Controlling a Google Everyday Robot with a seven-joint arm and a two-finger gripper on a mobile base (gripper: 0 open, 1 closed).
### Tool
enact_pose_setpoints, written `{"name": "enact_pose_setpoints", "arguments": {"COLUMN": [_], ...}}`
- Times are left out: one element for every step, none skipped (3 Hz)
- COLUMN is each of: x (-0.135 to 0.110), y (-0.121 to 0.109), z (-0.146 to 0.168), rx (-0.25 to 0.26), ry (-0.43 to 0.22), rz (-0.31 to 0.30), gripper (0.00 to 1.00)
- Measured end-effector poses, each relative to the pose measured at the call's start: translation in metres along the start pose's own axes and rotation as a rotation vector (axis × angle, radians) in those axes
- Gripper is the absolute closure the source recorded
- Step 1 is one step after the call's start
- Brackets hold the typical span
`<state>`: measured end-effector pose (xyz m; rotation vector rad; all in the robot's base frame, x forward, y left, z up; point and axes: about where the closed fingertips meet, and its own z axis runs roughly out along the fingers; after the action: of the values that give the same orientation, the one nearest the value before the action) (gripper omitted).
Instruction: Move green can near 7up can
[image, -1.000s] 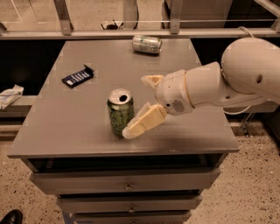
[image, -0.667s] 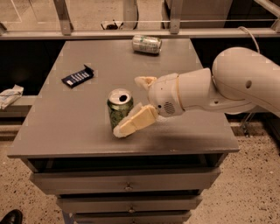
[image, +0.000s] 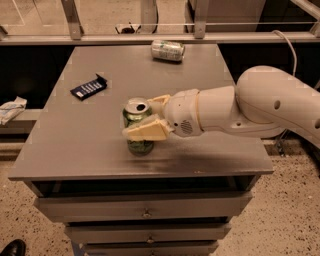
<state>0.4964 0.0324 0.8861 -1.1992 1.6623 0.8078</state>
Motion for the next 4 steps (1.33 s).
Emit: {"name": "enact_pose_setpoints", "arguments": {"x": [-0.002,-0.009,-0.022,-0.021], "y": [-0.008,-0.03,-0.072,-0.072], "z": [-0.009,-0.035,-0.088,-0.088], "rx": [0.028,0.088,0.17,0.168], "ry": [-0.008,0.004,0.043,0.044], "rz": [-0.003,-0.043,-0.102,-0.102], "gripper": [0.64,0.88,1.0,1.0]}}
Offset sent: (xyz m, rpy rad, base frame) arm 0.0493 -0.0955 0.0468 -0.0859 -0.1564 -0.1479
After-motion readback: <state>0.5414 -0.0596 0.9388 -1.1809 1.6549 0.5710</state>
